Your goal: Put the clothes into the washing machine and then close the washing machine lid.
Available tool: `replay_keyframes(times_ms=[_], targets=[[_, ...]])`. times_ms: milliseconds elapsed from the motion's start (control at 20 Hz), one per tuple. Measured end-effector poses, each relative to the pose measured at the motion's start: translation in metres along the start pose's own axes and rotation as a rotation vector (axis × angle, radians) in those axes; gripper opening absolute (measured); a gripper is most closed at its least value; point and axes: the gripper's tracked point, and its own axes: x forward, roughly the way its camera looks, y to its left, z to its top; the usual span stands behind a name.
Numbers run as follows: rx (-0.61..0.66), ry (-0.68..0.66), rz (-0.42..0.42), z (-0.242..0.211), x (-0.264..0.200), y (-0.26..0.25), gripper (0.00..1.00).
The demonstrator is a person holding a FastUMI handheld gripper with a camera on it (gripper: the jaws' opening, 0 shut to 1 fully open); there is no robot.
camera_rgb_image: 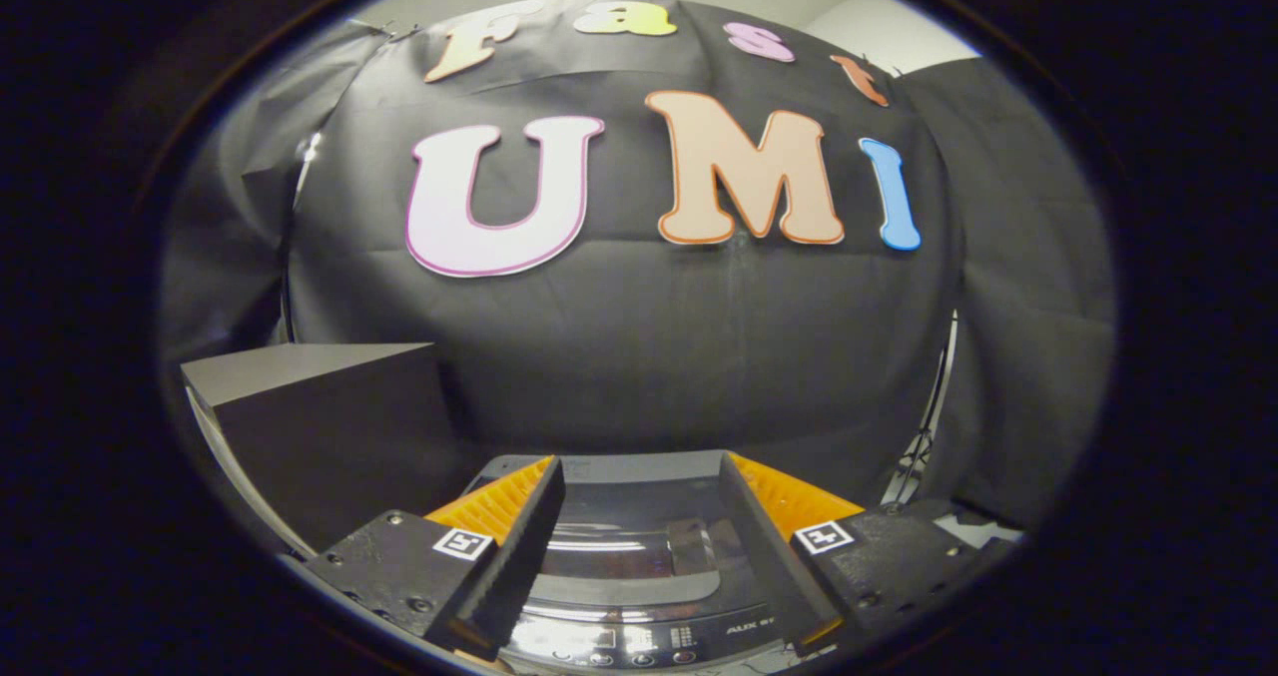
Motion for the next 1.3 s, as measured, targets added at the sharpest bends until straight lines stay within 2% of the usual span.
replay_keyframes(times_ms=[200, 450, 650, 1000, 1300], targets=[[0.025, -0.053, 0.004, -0.004, -0.025, -0.024, 0.96], [-0.011, -0.137, 0.003, -0.015, -0.057, -0.053, 0.97], [-0.015, -0.173, 0.038, -0.033, -0.084, -0.063, 0.97], [-0.057, -0.185, 0.081, -0.072, -0.12, -0.07, 0.97], [0.004, -0.102, 0.074, -0.12, -0.138, -0.084, 0.97]])
